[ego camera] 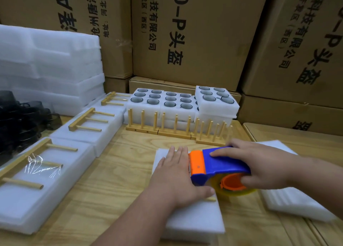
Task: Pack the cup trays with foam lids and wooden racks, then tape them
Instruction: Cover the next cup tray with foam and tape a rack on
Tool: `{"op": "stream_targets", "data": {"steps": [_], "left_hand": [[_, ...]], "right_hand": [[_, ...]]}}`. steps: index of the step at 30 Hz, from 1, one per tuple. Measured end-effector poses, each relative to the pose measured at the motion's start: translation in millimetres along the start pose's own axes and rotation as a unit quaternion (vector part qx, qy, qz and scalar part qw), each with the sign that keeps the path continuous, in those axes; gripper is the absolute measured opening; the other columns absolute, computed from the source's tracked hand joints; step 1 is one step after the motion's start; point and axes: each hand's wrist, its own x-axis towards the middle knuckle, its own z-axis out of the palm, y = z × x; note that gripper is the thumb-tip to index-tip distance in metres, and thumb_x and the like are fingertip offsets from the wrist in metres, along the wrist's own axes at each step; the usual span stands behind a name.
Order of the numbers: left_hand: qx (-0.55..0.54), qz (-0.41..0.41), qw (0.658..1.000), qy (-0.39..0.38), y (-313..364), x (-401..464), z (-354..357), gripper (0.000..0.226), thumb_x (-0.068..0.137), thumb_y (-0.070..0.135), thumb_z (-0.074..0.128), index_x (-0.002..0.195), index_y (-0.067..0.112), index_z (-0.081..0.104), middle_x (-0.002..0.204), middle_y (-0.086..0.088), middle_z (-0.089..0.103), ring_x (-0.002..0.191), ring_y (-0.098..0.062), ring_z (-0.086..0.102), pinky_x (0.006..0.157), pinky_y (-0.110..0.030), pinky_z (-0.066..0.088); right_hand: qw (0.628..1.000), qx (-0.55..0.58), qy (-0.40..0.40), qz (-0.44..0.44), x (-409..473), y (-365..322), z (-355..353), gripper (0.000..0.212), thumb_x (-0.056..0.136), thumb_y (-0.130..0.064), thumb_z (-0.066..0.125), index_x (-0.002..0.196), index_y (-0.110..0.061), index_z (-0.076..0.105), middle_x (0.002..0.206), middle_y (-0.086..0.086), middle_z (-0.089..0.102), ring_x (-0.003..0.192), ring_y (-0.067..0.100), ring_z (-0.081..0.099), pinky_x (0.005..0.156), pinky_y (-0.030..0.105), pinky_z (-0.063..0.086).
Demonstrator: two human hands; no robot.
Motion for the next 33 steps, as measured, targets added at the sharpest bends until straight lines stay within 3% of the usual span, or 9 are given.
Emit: {"op": "stream_targets", "data": {"steps": [4, 8, 11, 15, 21, 24, 27, 30, 33], "left_hand": [[0.030, -0.006, 1.000, -0.005, 0.9, 1.4, 1.2, 0.127, 0.070, 0.091, 0.051, 0.164, 0.025, -0.002, 0.171, 0.008, -0.006, 0.155, -0.012, -0.019, 0.128, -0.042, 0.004], [0.049, -0.014, 0.999, -0.012, 1.7, 2.6, 1.2, 0.126, 0.071, 0.093, 0.048, 0.164, 0.023, 0.000, 0.171, 0.009, -0.006, 0.155, -0.011, -0.019, 0.127, -0.040, 0.003], [0.068, -0.017, 0.997, -0.018, 0.5, 2.6, 2.9, 0.124, 0.074, 0.093, 0.043, 0.163, 0.020, -0.002, 0.171, 0.008, -0.010, 0.155, -0.012, -0.020, 0.126, -0.040, 0.001], [0.069, -0.018, 0.997, -0.023, -0.1, 2.7, 4.6, 0.121, 0.074, 0.093, 0.040, 0.163, 0.022, -0.001, 0.171, 0.009, -0.011, 0.154, -0.012, -0.022, 0.126, -0.041, -0.001], [0.075, -0.017, 0.997, -0.020, -0.3, 2.4, 5.4, 0.118, 0.076, 0.093, 0.039, 0.163, 0.023, 0.000, 0.171, 0.009, -0.011, 0.154, -0.012, -0.022, 0.127, -0.042, 0.002], [0.077, -0.018, 0.997, -0.020, 0.5, 2.3, 5.8, 0.117, 0.075, 0.093, 0.037, 0.163, 0.024, 0.001, 0.171, 0.009, -0.010, 0.154, -0.012, -0.022, 0.126, -0.042, 0.002], [0.074, -0.013, 0.997, -0.015, 0.4, 2.5, 6.5, 0.106, 0.078, 0.092, 0.033, 0.162, 0.037, 0.002, 0.171, 0.009, -0.008, 0.154, -0.013, -0.022, 0.126, -0.043, 0.002], [0.070, -0.004, 0.997, -0.017, 0.8, 1.5, 6.3, 0.091, 0.082, 0.090, 0.032, 0.158, 0.052, 0.002, 0.171, 0.009, -0.004, 0.155, -0.015, -0.023, 0.125, -0.044, 0.002], [0.108, -0.017, 0.993, -0.042, 4.7, 4.4, 5.3, 0.085, 0.086, 0.087, 0.027, 0.159, 0.051, 0.003, 0.172, 0.006, -0.007, 0.154, -0.020, -0.025, 0.125, -0.049, -0.002]], "right_hand": [[1.000, -0.030, 0.003, -0.002, -2.0, 6.2, -2.7, 0.078, 0.072, -0.060, 0.047, 0.135, -0.080, 0.006, 0.122, -0.024, 0.031, 0.103, 0.002, 0.043, 0.079, 0.015, 0.031], [0.997, -0.075, 0.008, 0.008, -11.3, 14.5, -10.4, 0.080, 0.071, -0.065, 0.041, 0.139, -0.078, 0.002, 0.120, -0.022, 0.033, 0.097, 0.003, 0.041, 0.081, 0.019, 0.035], [0.994, -0.107, 0.010, 0.036, -33.6, 33.9, -17.6, 0.081, 0.077, -0.063, 0.052, 0.142, -0.076, 0.006, 0.119, -0.020, 0.040, 0.095, 0.006, 0.047, 0.085, 0.031, 0.046], [0.988, -0.140, 0.004, 0.070, -64.8, 56.9, -16.1, 0.091, 0.077, -0.061, 0.069, 0.146, -0.072, 0.011, 0.119, -0.020, 0.041, 0.091, 0.004, 0.050, 0.081, 0.032, 0.050], [0.985, -0.160, -0.043, 0.041, -54.3, 43.6, -0.5, 0.079, 0.084, -0.064, 0.044, 0.138, -0.079, -0.012, 0.131, -0.015, 0.031, 0.101, 0.009, 0.039, 0.087, 0.028, 0.039], [0.985, -0.163, -0.054, 0.031, -41.2, 29.4, 0.4, 0.076, 0.088, -0.060, 0.043, 0.141, -0.072, -0.009, 0.128, -0.010, 0.034, 0.102, 0.015, 0.041, 0.090, 0.031, 0.037], [0.983, -0.170, -0.060, 0.020, -31.8, 17.4, -0.2, 0.072, 0.092, -0.061, 0.044, 0.146, -0.068, -0.004, 0.124, -0.008, 0.034, 0.107, 0.020, 0.045, 0.095, 0.035, 0.039], [0.980, -0.188, -0.055, 0.017, -27.3, 8.5, -7.1, 0.071, 0.094, -0.054, 0.045, 0.148, -0.066, 0.001, 0.121, -0.008, 0.036, 0.105, 0.019, 0.043, 0.082, 0.032, 0.032], [0.977, -0.202, -0.064, 0.020, -22.9, -0.1, -17.4, 0.071, 0.093, -0.052, 0.046, 0.150, -0.062, 0.004, 0.114, -0.007, 0.036, 0.095, 0.018, 0.039, 0.080, 0.033, 0.031]]}}
